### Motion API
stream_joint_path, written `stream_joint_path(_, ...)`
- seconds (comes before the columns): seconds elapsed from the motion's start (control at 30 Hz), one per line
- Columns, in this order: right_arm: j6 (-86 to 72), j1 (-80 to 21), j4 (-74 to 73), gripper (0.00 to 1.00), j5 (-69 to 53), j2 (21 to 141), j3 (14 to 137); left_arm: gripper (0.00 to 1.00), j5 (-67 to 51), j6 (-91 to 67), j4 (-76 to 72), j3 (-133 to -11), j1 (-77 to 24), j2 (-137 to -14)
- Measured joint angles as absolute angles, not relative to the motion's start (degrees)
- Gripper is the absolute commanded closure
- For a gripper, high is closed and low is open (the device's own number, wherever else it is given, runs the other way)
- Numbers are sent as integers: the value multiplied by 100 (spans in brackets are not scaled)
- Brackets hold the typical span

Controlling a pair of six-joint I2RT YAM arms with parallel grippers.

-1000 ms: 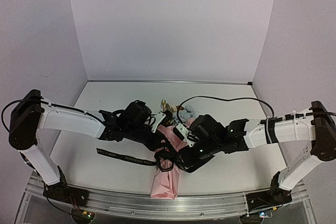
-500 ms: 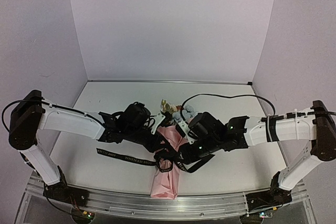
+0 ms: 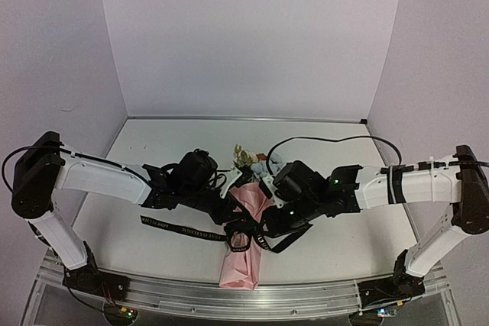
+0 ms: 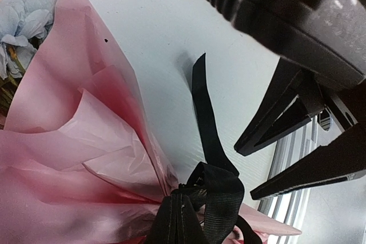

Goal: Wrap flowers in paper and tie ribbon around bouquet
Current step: Cross the half-tied ribbon over the folded bouquet.

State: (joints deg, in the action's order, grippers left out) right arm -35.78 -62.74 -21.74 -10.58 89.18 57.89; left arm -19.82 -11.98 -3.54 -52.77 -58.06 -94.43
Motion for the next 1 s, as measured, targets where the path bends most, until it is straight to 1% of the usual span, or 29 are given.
stream_joint_path(0.3, -3212, -6274, -2495, 65, -945, 8917, 5789, 100, -2164, -1179, -357, -5280, -5806, -9445)
stream_joint_path(0.73, -2811, -6375, -2517, 66, -967, 8710, 5791, 100, -2290, -1191, -333, -5333, -5806, -9488)
stream_joint_path(1.0, -1563, -6504, -2346, 62, -1290, 8392, 5531, 100, -2648, -1172, -208, -5565, -5736, -9698)
